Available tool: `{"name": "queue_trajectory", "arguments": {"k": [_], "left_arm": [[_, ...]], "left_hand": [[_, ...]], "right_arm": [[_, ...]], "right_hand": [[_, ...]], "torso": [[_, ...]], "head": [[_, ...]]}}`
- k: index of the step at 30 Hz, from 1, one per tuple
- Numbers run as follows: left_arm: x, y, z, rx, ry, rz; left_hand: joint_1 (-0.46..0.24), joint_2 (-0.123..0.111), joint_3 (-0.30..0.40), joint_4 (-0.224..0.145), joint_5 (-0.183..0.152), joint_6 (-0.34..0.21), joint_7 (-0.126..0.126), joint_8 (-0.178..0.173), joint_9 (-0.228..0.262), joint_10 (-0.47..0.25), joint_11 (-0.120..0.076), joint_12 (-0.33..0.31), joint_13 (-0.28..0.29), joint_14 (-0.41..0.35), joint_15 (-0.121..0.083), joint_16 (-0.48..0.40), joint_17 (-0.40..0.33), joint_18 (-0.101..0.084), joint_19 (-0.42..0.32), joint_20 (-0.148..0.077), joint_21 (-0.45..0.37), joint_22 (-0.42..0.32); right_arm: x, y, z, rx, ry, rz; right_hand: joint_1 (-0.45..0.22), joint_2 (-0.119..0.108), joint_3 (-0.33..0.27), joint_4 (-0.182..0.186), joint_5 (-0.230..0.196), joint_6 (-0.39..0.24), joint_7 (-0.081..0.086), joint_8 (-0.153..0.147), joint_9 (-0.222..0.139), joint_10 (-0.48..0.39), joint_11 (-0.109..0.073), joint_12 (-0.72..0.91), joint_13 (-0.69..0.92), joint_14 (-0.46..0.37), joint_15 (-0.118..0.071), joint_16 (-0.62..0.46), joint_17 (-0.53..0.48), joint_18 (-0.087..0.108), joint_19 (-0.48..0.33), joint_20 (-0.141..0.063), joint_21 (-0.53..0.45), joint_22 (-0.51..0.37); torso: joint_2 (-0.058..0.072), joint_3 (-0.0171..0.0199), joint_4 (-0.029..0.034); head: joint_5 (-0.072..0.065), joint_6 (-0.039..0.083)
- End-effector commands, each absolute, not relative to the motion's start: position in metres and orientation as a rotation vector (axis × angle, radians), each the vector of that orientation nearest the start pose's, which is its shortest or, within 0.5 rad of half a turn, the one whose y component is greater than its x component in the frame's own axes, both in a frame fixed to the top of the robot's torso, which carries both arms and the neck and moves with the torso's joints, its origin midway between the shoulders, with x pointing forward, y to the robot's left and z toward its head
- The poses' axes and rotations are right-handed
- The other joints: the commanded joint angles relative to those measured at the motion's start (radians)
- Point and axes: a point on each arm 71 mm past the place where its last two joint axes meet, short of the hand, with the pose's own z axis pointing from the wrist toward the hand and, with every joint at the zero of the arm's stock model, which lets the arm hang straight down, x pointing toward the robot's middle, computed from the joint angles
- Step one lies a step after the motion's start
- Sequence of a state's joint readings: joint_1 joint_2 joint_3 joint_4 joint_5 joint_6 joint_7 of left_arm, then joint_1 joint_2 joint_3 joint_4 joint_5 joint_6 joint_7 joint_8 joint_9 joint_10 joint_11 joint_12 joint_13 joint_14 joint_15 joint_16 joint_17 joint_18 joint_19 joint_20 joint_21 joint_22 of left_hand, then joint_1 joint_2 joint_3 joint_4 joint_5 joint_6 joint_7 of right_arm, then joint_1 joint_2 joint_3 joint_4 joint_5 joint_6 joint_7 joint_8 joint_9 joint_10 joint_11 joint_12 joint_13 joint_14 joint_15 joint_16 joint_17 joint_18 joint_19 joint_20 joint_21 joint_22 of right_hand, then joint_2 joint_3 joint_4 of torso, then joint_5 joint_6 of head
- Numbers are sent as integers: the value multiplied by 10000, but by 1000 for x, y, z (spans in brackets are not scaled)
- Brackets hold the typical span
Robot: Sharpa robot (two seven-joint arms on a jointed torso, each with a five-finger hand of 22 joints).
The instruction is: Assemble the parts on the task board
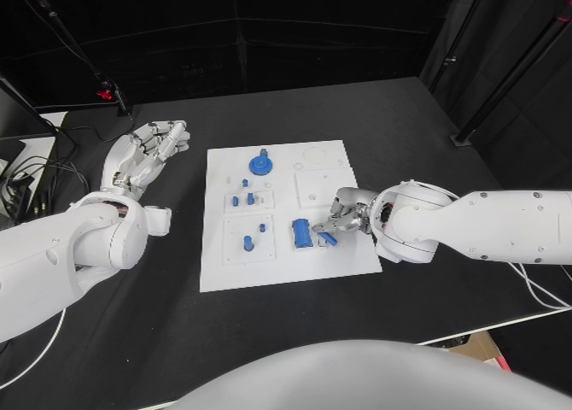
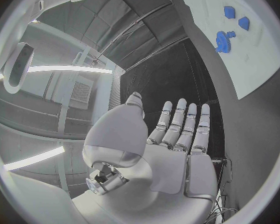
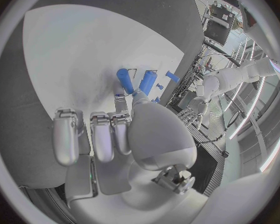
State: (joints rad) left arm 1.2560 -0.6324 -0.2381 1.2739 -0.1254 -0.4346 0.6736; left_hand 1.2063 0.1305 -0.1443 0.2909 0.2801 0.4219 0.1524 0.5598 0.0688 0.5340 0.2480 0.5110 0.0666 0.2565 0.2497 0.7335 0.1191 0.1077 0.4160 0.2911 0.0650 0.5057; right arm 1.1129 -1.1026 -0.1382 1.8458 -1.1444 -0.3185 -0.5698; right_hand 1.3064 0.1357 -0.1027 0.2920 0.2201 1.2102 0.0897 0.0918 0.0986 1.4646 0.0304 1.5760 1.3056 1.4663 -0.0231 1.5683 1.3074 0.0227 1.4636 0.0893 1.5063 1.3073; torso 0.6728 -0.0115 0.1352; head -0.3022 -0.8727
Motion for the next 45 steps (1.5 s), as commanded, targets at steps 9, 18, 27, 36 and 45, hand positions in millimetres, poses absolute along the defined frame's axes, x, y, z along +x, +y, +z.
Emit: {"name": "queue_trajectory", "arguments": {"k": [9, 18, 27, 36, 45], "left_arm": [[517, 178, -207, -7319, 13023, -14543], [517, 178, -207, -7326, 13032, -14538], [517, 178, -207, -7334, 13052, -14546], [517, 179, -207, -7335, 13049, -14542], [517, 179, -207, -7341, 13061, -14543]], "left_hand": [[21, 106, -67, 1, 45, -84, 1358, 52, -13, -62, 5, 62, -14, 29, -26, 38, -25, -97, -46, 1, 53, -7], [21, 106, -67, 1, 45, -84, 1358, 52, -13, -62, 5, 62, -14, 29, -26, 38, -25, -97, -46, 1, 53, -7], [21, 106, -67, 1, 45, -84, 1358, 52, -13, -62, 5, 62, -14, 29, -26, 38, -25, -97, -46, 1, 53, -7], [21, 106, -67, 1, 45, -84, 1358, 52, -13, -62, 5, 62, -14, 29, -26, 38, -25, -97, -46, 1, 53, -7], [47, 129, -69, 1, 64, -90, 1358, 60, -13, -71, 6, 71, -15, 27, -26, 50, -45, -97, -56, 1, 54, -18]], "right_arm": [[384, -255, -249, 4249, 21295, 3818], [384, -256, -250, 4270, 21327, 3742], [385, -258, -249, 4285, 21223, 3612], [389, -263, -243, 4821, 20038, 4058], [392, -267, -238, 5238, 19142, 4452]], "right_hand": [[-630, -13, -543, 11, -224, 87, 4, -108, 40, 1062, -59, -52, 2652, 1045, -57, 25, 2634, -46, 732, -83, -31, 2391], [-594, 144, -553, -8, -146, 134, -25, -102, 60, 1062, -78, -52, 2652, 1045, -65, 25, 2634, -45, 732, -89, -31, 2390], [201, 174, -422, -135, 107, 190, -87, -134, 111, 1062, -150, -52, 2652, 1045, -139, 25, 2634, -48, 738, -149, -21, 2394], [-839, 28, -1262, 7, -542, -559, 246, -286, -30, 1062, 144, -52, 2652, 1045, 8, 25, 2634, -57, 755, -50, 7, 2405], [-1095, 82, -1527, 2, -752, -1002, 396, -273, -114, 1062, 283, -52, 2652, 1045, 94, 25, 2634, -59, 757, 29, 13, 2406]], "torso": [[-1, 3, 5], [-2, -3, 4], [-8, 0, 2], [-1, 2, -7], [0, 4, -4]], "head": [[-22, 1], [-26, 1], [-31, 1], [-50, 1], [-62, 1]]}}
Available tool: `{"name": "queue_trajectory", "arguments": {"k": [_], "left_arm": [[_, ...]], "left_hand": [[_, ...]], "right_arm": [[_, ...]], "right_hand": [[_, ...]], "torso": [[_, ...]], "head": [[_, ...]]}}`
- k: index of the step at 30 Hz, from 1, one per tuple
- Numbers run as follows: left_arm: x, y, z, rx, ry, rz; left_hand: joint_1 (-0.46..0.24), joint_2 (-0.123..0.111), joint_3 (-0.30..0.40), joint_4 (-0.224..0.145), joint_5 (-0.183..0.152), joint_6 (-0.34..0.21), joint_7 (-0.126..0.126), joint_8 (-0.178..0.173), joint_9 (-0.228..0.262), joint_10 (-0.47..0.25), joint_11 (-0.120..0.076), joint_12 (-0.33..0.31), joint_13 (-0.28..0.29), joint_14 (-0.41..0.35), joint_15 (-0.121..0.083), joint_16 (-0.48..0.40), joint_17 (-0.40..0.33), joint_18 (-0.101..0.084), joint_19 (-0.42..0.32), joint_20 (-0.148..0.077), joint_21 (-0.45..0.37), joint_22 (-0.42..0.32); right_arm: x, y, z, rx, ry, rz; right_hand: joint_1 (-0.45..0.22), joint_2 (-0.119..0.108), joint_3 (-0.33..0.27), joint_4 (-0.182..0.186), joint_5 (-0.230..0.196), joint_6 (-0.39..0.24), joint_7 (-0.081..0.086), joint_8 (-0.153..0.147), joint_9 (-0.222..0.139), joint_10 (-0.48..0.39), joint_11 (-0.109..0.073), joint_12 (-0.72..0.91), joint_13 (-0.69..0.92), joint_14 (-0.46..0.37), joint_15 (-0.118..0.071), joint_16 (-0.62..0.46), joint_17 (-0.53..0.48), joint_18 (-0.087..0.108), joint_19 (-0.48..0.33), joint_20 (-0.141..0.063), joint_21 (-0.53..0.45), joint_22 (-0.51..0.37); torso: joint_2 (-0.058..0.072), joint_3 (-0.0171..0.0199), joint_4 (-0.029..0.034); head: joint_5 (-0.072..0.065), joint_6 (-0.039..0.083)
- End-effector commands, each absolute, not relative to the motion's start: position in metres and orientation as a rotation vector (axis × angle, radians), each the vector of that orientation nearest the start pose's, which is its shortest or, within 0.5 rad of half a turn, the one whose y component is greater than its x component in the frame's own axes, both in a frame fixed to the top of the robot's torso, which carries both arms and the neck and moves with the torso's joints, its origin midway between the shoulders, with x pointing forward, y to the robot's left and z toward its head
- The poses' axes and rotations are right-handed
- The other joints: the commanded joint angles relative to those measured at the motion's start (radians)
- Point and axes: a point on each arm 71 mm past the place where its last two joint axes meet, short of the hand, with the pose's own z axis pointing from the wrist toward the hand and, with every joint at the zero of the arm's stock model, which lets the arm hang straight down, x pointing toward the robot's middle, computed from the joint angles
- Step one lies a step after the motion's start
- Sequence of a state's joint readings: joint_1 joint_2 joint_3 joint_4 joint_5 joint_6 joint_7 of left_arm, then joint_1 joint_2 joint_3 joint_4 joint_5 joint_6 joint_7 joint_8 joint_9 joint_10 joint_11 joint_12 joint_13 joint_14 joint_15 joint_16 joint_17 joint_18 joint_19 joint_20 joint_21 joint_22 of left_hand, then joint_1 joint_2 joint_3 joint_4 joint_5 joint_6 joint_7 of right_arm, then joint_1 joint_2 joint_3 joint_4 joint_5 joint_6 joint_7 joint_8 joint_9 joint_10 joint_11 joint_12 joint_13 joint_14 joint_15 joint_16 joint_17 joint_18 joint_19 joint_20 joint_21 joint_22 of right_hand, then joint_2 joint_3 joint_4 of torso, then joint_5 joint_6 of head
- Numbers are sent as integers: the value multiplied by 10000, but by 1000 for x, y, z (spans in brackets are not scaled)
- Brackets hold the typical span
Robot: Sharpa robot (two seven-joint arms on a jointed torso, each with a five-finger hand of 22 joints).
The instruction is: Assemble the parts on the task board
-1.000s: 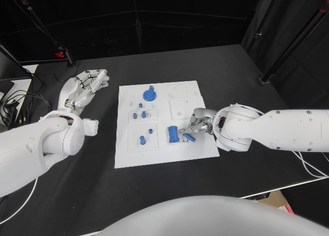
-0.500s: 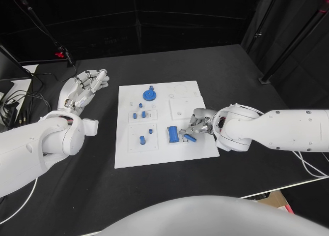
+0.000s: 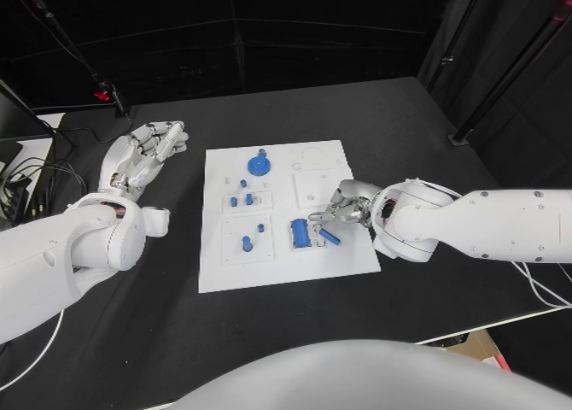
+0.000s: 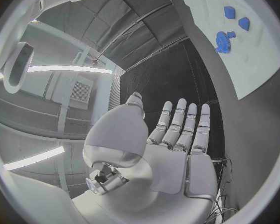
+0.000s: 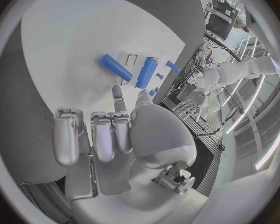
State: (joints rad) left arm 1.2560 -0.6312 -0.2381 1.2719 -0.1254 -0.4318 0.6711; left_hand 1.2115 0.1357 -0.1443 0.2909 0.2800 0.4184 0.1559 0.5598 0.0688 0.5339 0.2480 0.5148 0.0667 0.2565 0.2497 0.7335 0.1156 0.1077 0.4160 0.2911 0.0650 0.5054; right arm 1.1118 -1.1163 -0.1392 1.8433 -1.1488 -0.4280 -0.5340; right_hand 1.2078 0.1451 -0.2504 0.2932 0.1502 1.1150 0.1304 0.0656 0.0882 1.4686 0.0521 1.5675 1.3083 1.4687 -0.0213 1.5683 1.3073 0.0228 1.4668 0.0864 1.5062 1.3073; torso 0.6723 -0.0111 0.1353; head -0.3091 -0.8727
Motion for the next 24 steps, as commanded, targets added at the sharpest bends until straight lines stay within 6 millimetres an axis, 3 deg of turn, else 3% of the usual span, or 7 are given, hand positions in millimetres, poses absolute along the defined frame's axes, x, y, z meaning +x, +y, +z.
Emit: {"name": "queue_trajectory", "arguments": {"k": [1, 10, 13, 18, 23, 24], "left_arm": [[517, 179, -207, -7343, 13063, -14543], [517, 179, -208, -7347, 13072, -14545], [517, 178, -208, -7346, 13077, -14558], [517, 179, -207, -7352, 13065, -14537], [517, 180, -207, -7355, 13060, -14529], [517, 180, -207, -7354, 13060, -14530]], "left_hand": [[-5, 77, -69, 1, 64, -54, 1323, 60, -13, -71, 6, 32, -16, 27, -26, 51, -10, -98, -57, 1, 54, -15], [-5, 77, -69, 1, 64, -54, 1323, 60, -13, -71, 6, 32, -16, 27, -26, 51, -10, -98, -57, 1, 54, -15], [-5, 77, -69, 1, 64, -54, 1323, 60, -13, -71, 6, 32, -16, 27, -26, 51, -10, -98, -57, 1, 54, -15], [-5, 77, -69, 1, 64, -54, 1323, 60, -13, -71, 6, 32, -16, 27, -26, 51, -10, -98, -57, 1, 54, -15], [-5, 77, -69, 1, 64, -54, 1323, 60, -13, -71, 6, 32, -16, 27, -26, 51, -10, -98, -57, 1, 54, -15], [-5, 77, -69, 1, 64, -54, 1323, 60, -13, -71, 6, 32, -16, 27, -26, 51, -10, -98, -57, 1, 54, -15]], "right_arm": [[392, -268, -237, 5270, 19063, 4491], [389, -275, -236, 5376, 19044, 4650], [386, -279, -235, 5080, 19134, 4701], [379, -283, -230, 4252, 19083, 4762], [372, -284, -229, 3779, 19152, 4871], [371, -284, -229, 3752, 19154, 4879]], "right_hand": [[-116, -8, -56, -10, -49, -63, -8, -11, -12, 1022, 70, 33, 2625, 1021, 79, 25, 2635, -60, 726, 60, 15, 2407], [39, -55, -120, -44, 85, -206, 34, 30, -31, 1022, 117, 33, 2625, 1021, 126, 25, 2635, -65, 735, 112, 35, 2414], [606, -336, -115, -226, 229, -231, 34, 114, -12, 1022, 116, 33, 2625, 1021, 145, 25, 2635, -79, 762, 139, 91, 2434], [1326, -1012, 151, -587, 1362, -449, 98, 180, -2, 1022, 175, 33, 2625, 1021, 207, 25, 2635, -101, 802, 192, 175, 2464], [1642, -1923, 1498, -465, 1616, -709, 190, 211, 21, 1022, 275, 33, 2625, 1021, 299, 25, 2635, -118, 830, 285, 239, 2486], [1692, -1951, 1565, -483, 1643, -726, 194, 206, 20, 1022, 267, 33, 2625, 1021, 304, 25, 2635, -119, 832, 286, 242, 2487]], "torso": [[6, 1, -7], [6, -3, 4], [13, -5, 26], [12, -7, -23], [-2, -4, -28], [-2, -1, -17]], "head": [[9, 1], [-13, 1], [-24, 1], [22, 1], [-6, 1], [-22, 1]]}}
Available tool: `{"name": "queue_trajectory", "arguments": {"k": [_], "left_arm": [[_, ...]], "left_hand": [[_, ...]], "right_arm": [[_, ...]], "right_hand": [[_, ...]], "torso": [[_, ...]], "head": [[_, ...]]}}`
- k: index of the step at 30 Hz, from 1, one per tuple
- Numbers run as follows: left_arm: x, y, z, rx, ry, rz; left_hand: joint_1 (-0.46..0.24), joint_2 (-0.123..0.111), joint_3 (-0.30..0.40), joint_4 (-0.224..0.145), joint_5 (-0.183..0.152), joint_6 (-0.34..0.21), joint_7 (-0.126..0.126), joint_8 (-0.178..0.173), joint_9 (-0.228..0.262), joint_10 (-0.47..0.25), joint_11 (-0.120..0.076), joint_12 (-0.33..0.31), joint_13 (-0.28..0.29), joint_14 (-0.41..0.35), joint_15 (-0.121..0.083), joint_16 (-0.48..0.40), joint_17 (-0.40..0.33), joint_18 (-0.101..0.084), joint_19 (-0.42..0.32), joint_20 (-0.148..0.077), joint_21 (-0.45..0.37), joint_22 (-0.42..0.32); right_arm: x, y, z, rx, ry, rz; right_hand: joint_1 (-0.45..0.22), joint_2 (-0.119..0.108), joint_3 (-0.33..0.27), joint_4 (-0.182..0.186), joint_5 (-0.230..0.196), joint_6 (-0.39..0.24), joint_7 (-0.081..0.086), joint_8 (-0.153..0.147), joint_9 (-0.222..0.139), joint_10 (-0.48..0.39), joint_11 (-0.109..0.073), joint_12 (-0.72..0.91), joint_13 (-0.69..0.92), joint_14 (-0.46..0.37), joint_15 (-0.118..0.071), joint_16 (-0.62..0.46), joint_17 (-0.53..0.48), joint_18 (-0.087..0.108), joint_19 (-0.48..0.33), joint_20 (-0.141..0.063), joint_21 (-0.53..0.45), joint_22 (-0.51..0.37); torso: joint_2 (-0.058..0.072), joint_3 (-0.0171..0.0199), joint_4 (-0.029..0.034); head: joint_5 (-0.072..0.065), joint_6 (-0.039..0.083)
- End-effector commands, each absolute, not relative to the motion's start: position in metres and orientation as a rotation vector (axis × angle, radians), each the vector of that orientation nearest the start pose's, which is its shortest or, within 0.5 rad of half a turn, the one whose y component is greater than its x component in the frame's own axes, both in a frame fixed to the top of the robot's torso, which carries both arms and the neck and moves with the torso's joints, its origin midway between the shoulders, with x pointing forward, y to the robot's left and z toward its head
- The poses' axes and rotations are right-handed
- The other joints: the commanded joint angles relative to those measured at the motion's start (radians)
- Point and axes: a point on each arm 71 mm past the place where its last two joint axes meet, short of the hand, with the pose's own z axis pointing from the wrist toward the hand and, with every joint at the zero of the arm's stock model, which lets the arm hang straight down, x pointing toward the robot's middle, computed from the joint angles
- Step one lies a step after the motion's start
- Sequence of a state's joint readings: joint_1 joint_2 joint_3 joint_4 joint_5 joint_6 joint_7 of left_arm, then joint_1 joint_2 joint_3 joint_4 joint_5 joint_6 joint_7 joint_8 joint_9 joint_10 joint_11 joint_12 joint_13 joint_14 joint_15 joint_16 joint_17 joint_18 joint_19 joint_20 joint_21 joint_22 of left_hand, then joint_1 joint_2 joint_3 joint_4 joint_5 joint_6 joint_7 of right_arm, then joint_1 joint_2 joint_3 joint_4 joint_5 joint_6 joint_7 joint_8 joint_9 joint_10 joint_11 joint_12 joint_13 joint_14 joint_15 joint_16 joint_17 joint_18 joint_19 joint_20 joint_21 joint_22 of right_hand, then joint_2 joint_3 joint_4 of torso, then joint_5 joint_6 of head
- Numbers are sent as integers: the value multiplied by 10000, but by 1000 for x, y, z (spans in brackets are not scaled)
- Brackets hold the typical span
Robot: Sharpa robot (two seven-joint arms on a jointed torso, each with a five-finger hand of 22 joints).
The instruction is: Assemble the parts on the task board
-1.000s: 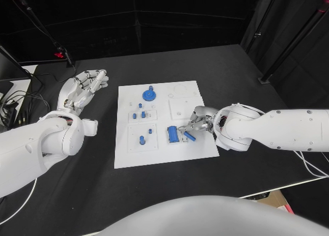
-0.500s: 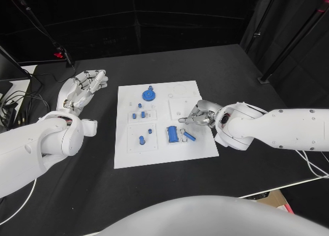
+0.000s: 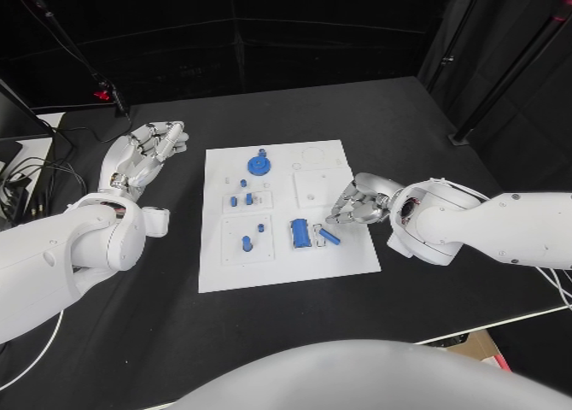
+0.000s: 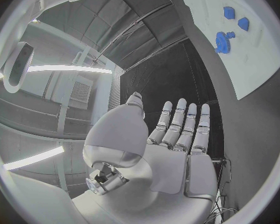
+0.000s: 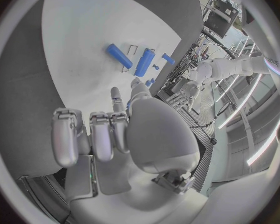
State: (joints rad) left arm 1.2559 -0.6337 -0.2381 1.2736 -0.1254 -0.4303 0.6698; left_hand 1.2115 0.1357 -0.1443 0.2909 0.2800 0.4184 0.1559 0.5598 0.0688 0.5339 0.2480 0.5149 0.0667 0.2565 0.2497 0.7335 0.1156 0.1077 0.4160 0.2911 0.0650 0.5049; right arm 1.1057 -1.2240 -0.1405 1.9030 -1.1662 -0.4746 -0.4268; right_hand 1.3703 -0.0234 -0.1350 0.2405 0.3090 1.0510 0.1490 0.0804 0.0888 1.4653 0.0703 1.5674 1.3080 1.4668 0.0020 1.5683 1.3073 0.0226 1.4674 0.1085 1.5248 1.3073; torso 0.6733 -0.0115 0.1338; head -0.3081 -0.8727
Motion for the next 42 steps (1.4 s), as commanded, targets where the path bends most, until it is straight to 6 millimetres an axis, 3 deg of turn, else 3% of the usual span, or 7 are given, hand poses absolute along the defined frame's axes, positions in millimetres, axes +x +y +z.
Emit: {"name": "queue_trajectory", "arguments": {"k": [1, 11, 21, 30, 32, 35, 42], "left_arm": [[517, 180, -207, -7353, 13062, -14534], [517, 180, -208, -7361, 13061, -14515], [517, 180, -208, -7361, 13074, -14534], [517, 180, -208, -7370, 13080, -14525], [517, 180, -208, -7369, 13080, -14523], [517, 180, -208, -7370, 13083, -14522], [517, 180, -208, -7371, 13087, -14528]], "left_hand": [[-5, 77, -69, 1, 64, -55, 1323, 60, -13, -71, 6, 32, -16, 27, -26, 51, -10, -98, -56, 1, 54, -10], [-5, 77, -69, 1, 64, -55, 1323, 60, -13, -71, 6, 32, -16, 27, -26, 51, -10, -98, -56, 1, 54, -10], [-5, 77, -69, 1, 64, -55, 1323, 60, -13, -71, 6, 32, -16, 27, -26, 51, -10, -98, -56, 1, 54, -10], [24, 93, -81, 1, 75, -62, 1323, 72, -13, -77, 6, 45, -16, 27, -26, 67, -35, -97, -54, 1, 60, -5], [24, 93, -81, 1, 75, -62, 1323, 72, -13, -77, 6, 45, -16, 27, -26, 67, -35, -97, -54, 1, 60, -5], [24, 93, -81, 1, 75, -62, 1323, 72, -13, -77, 6, 45, -16, 27, -26, 67, -35, -97, -54, 1, 60, -5], [24, 93, -81, 1, 75, -62, 1323, 72, -13, -77, 6, 45, -16, 27, -26, 67, -35, -97, -54, 1, 60, -5]], "right_arm": [[370, -284, -229, 3673, 19159, 4900], [368, -284, -231, 3550, 19377, 4977], [367, -284, -238, 3615, 20009, 4993], [368, -287, -239, 3724, 19891, 5021], [368, -287, -239, 3765, 19827, 5026], [368, -288, -239, 3784, 19836, 5018], [365, -286, -243, 3304, 20066, 4617]], "right_hand": [[136, -481, 812, 93, 61, -120, 18, 62, 23, 1055, 106, 34, 2628, 1040, 92, 25, 2635, -119, 829, 78, 66, 2490], [129, -734, 1408, 243, 206, -165, 41, 76, 44, 1055, 112, 34, 2628, 1040, 86, 25, 2635, -89, 771, 95, -41, 2450], [96, -703, 1540, 132, 1214, -331, 68, 35, 62, 1055, 139, 34, 2628, 1040, 71, 25, 2635, -71, 734, 81, -108, 2425], [148, -683, 1606, -6, 1202, -644, 16, -128, 127, 1055, 110, 34, 2628, 1040, 80, 25, 2635, -65, 719, 84, -133, 2416], [135, -621, 1580, -114, 1241, -1098, -508, 89, 289, 1055, -341, 34, 2628, 1040, -241, 25, 2635, -50, 703, -147, -159, 2407], [92, -567, 1450, -259, 1352, -1445, -464, 599, 530, 1055, -334, 34, 2628, 1040, -292, 25, 2635, -62, 714, -282, -140, 2414], [79, -316, 1306, -550, 1307, -2004, -416, 2072, 1175, 1055, -280, 34, 2628, 1040, -258, 25, 2635, -80, 743, -242, -89, 2433]], "torso": [[-12, 7, 7], [-11, 2, 14], [-6, -2, 16], [-8, 5, 23], [-17, 2, 16], [-11, 4, 7], [-7, 3, 15]], "head": [[-52, 1], [-45, 1], [-76, 1], [-118, 1], [-109, 1], [-103, 1], [-126, 1]]}}
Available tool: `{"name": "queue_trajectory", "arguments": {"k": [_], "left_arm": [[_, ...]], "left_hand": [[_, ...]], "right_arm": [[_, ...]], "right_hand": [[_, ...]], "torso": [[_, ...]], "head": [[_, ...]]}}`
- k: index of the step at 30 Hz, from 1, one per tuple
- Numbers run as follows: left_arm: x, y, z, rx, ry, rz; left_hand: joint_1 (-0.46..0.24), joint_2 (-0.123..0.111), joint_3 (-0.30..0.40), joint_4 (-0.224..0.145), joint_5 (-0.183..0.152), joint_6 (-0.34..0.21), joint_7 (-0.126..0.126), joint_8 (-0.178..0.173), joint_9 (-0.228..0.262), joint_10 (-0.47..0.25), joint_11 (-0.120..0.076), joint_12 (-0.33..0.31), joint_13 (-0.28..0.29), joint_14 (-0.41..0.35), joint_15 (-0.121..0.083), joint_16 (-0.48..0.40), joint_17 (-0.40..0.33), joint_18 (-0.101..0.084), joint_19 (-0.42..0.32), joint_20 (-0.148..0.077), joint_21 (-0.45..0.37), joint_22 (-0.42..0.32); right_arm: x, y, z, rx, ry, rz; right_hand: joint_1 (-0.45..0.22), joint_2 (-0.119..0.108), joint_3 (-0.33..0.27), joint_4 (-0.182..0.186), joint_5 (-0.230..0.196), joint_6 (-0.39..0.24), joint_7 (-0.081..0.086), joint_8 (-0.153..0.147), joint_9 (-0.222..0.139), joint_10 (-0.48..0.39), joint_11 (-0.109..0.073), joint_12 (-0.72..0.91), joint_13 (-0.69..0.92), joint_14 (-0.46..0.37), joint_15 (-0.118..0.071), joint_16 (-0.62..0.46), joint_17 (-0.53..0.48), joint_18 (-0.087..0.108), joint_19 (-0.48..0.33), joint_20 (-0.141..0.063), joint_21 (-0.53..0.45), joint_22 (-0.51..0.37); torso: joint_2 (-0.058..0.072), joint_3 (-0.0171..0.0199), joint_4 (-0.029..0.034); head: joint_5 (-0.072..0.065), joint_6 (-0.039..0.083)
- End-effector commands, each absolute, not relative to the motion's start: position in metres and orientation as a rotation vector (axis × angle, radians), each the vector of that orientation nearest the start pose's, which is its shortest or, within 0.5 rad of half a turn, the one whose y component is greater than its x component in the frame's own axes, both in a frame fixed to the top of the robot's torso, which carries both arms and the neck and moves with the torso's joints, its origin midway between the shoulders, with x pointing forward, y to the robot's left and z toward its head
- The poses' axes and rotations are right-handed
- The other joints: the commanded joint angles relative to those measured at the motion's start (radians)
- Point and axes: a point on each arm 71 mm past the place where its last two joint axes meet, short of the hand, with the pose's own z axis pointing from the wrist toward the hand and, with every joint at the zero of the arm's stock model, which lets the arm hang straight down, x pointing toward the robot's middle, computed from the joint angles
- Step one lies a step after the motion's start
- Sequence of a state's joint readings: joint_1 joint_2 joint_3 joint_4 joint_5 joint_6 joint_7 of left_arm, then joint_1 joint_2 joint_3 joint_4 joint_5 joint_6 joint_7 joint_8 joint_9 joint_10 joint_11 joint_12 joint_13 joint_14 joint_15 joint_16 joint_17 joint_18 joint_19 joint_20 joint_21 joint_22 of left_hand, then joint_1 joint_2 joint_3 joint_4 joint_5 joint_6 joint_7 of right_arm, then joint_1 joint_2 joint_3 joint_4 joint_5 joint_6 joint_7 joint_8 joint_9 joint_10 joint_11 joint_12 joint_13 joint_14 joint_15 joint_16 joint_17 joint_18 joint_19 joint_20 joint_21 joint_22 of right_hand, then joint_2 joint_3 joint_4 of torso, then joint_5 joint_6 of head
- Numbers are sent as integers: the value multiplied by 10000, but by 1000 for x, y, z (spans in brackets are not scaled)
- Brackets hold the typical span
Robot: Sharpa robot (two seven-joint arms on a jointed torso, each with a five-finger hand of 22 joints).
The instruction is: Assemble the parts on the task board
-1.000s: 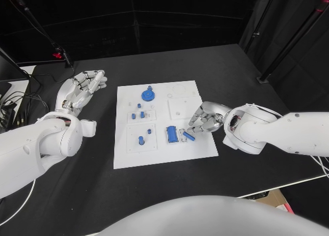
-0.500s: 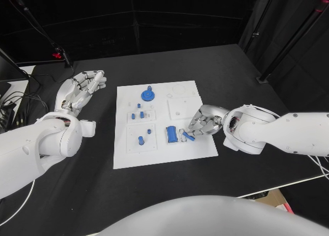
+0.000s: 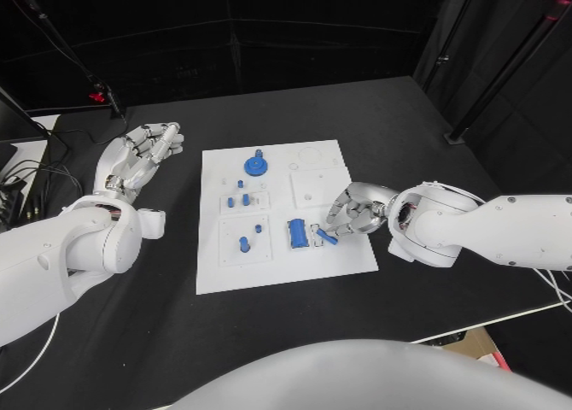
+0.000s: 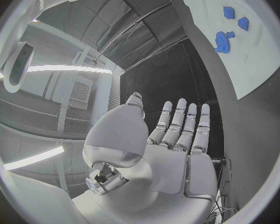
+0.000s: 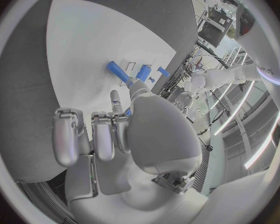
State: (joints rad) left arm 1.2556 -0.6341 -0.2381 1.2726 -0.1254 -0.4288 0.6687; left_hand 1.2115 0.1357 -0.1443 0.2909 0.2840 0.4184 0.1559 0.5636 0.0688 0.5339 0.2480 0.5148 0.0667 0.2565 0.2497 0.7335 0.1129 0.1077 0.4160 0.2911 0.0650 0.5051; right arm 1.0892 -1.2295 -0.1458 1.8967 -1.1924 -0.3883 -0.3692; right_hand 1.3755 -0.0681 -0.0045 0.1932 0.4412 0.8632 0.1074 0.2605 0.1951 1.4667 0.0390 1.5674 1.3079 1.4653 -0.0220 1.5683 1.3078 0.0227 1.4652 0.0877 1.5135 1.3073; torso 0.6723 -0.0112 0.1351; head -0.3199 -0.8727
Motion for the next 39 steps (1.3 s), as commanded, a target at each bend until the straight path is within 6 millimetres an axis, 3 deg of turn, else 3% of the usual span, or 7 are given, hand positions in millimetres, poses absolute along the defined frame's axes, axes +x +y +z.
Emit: {"name": "queue_trajectory", "arguments": {"k": [1, 3, 8, 16, 35, 39], "left_arm": [[517, 180, -208, -7372, 13086, -14524], [517, 180, -208, -7374, 13087, -14523], [517, 181, -208, -7381, 13080, -14504], [517, 182, -209, -7393, 13092, -14503], [516, 182, -210, -7415, 13116, -14508], [516, 182, -210, -7415, 13116, -14511]], "left_hand": [[24, 92, -81, 1, 36, -62, 1323, 33, -13, -77, 6, 46, -16, 27, -26, 68, -9, -97, -54, 1, 60, -8], [24, 92, -81, 1, 36, -62, 1323, 33, -13, -77, 6, 46, -16, 27, -26, 68, -9, -97, -54, 1, 60, -8], [24, 92, -81, 1, 36, -62, 1323, 33, -13, -77, 6, 46, -16, 27, -26, 68, -9, -97, -54, 1, 60, -8], [39, 101, -87, 1, 42, -65, 1323, 39, -13, -77, 6, 54, -15, 27, -26, 76, -21, -96, -55, 1, 62, -10], [39, 101, -87, 1, 42, -65, 1323, 39, -13, -77, 6, 54, -15, 27, -26, 76, -21, -96, -55, 1, 62, -10], [39, 101, -87, 1, 42, -65, 1323, 39, -13, -77, 6, 54, -15, 27, -26, 76, -21, -96, -55, 1, 62, -10]], "right_arm": [[363, -286, -245, 3136, 20120, 4488], [361, -286, -248, 2907, 20183, 4317], [359, -285, -251, 2529, 20194, 4091], [358, -282, -251, 2417, 20067, 4055], [363, -272, -253, 2333, 19949, 3965], [363, -272, -255, 2365, 20162, 3719]], "right_hand": [[33, 166, 6, -110, -30, -215, 16, 445, 182, 1041, 36, 34, 2629, 1055, -8, 25, 2630, -84, 772, -24, 36, 2438], [-1, 174, -9, -163, -73, -484, 47, 856, 336, 1041, 33, 34, 2629, 1055, 15, 25, 2630, -85, 777, -4, 44, 2441], [-112, 181, -30, -151, -92, -702, 64, 1348, 500, 1041, 69, 34, 2629, 1055, 54, 25, 2630, -85, 778, 21, 44, 2441], [-278, 132, -68, -95, -106, -955, 110, 1840, 635, 1041, 107, 34, 2629, 1055, 90, 25, 2630, -85, 778, 57, 43, 2440], [-435, 133, -165, 23, -181, -1205, 139, 2234, 714, 1041, 138, 34, 2629, 1055, 115, 25, 2630, -81, 773, 83, 29, 2435], [-311, 265, -94, -21, -181, -1258, 139, 2441, 747, 1041, 142, 34, 2629, 1055, 124, 25, 2630, -82, 776, 92, 34, 2437]], "torso": [[1, -1, -2], [-2, -1, 12], [4, 4, -11], [3, 6, 4], [-3, -1, 6], [-5, 1, 7]], "head": [[-1, 1], [-4, 1], [32, 1], [-6, 1], [-11, 1], [-16, 1]]}}
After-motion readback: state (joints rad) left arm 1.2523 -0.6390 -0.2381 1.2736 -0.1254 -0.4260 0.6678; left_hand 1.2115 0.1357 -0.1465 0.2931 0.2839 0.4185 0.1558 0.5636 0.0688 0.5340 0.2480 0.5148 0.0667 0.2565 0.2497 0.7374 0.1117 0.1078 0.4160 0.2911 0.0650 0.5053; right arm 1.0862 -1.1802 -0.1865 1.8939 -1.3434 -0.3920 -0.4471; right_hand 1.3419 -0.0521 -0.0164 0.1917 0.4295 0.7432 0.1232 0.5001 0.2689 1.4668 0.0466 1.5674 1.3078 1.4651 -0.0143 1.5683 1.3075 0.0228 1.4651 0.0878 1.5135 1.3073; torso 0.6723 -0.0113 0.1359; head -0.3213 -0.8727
